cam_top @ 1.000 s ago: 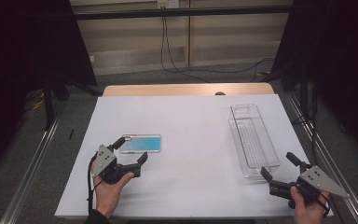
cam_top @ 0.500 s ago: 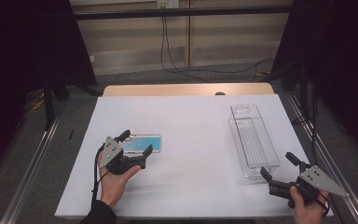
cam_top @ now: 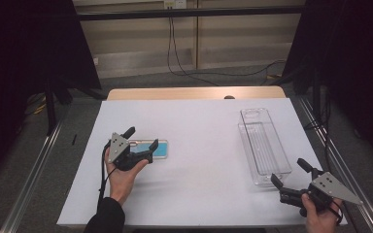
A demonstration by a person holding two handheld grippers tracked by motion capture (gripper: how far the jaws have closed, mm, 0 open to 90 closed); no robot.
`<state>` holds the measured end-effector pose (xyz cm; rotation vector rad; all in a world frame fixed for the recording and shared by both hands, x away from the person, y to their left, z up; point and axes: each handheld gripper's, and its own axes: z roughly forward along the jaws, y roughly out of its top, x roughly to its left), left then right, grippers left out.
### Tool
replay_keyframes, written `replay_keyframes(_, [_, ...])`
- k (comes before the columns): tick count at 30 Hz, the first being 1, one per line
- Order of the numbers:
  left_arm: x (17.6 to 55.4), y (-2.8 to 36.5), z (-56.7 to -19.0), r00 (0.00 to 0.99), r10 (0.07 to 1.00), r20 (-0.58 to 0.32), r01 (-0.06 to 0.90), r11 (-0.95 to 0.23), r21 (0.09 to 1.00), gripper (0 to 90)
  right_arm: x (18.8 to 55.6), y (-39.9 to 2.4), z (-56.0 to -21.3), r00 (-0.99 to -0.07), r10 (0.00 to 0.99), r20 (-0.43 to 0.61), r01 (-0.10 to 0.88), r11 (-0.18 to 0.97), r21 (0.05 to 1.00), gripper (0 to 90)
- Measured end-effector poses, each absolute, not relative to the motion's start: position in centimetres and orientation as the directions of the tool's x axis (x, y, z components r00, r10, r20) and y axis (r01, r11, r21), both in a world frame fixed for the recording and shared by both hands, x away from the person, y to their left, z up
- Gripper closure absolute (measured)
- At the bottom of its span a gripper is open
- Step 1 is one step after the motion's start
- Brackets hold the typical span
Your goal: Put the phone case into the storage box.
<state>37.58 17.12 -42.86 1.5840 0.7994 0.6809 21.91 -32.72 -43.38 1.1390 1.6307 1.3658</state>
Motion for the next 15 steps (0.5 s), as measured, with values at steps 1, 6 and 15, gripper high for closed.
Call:
replay_keyframes(1, [37.7,17.0,-42.9,0.591,0.807,-0.006,0.126,-0.085,0.988,5.2,21.9,-32.7,-43.4,-0.356,0.935,0.016,0.178,0.051,0.983,0.0])
replay_keyframes(6, [38.7,16.5,-42.6,0.599,0.801,0.028,0.125,-0.127,0.984,6.1,21.9,-32.7,-43.4,-0.356,0.934,0.015,0.179,0.053,0.983,0.0])
replay_keyframes(15, [39.7,16.6,-43.0,0.58,0.815,0.003,0.141,-0.104,0.984,14.5,21.9,-32.8,-43.4,-0.357,0.934,0.018,0.18,0.05,0.982,0.0])
